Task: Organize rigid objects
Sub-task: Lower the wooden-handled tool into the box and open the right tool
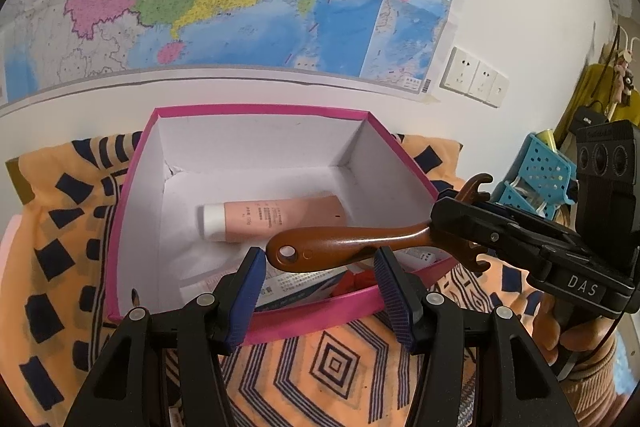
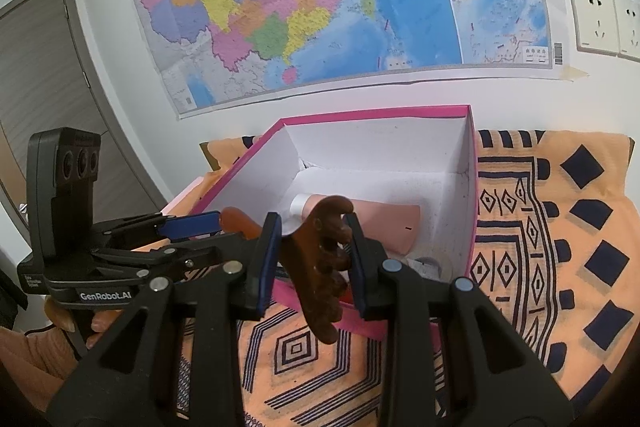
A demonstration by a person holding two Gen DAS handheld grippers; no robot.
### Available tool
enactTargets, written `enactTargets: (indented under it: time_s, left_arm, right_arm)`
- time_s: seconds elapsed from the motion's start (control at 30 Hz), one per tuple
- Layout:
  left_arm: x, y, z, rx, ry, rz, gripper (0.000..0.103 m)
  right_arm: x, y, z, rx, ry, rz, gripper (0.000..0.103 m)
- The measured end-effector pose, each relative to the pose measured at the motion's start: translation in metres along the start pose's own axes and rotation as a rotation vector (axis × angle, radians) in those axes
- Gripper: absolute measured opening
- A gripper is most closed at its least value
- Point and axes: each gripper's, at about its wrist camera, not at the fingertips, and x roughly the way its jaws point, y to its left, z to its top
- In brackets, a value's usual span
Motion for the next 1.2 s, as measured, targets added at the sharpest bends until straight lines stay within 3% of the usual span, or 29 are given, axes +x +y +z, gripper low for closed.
enactTargets:
  time_s: [1.2]
  left_arm:
    - [0.039,0.017,0.007,-0.029,0.078,0.021,0.056]
  right_arm:
    - [0.037,-0.016,0.005,0.019,0.083,-0.022,0.033]
